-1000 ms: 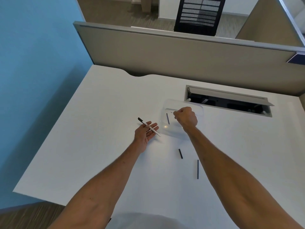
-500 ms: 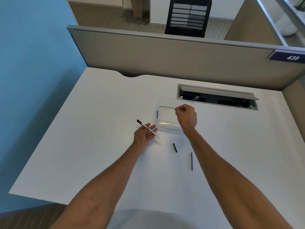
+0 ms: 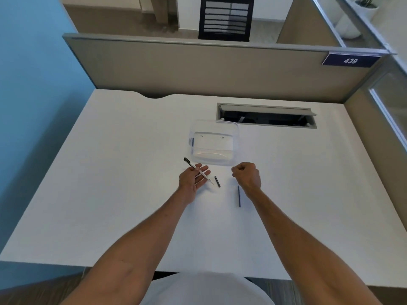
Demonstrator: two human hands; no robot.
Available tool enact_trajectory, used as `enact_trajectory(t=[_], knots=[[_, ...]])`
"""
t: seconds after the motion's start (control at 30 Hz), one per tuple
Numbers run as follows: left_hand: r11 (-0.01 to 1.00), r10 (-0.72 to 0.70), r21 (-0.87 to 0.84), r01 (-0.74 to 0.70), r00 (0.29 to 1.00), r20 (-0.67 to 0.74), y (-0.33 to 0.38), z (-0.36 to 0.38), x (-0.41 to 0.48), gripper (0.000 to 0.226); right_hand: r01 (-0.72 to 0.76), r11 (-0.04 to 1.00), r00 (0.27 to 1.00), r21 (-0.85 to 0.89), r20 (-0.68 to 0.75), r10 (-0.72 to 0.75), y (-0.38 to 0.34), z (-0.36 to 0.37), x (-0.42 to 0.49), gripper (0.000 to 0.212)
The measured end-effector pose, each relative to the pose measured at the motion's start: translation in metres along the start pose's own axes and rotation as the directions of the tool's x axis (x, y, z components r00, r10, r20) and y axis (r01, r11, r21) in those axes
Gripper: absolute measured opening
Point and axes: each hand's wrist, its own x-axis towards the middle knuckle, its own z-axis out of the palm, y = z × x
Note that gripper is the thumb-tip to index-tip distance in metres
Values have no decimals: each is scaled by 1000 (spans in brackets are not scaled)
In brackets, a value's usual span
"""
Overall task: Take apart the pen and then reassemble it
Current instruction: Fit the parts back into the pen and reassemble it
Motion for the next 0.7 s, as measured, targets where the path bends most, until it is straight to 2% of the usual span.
enact_trajectory(t=[0.23, 0.4, 0.7], knots=[[1000, -17, 22, 17, 1000, 24, -18, 19, -4, 39, -68, 980, 998, -188, 4, 70, 40, -12, -10, 19], [1000, -23, 19, 22, 1000, 16, -26, 28, 0, 40, -22, 897, 992, -441, 101, 74, 53, -10, -15, 47], [1000, -19, -6, 19, 1000, 22, -25, 33, 1, 41, 48, 866, 990, -497, 141, 25, 52, -9, -16, 33]])
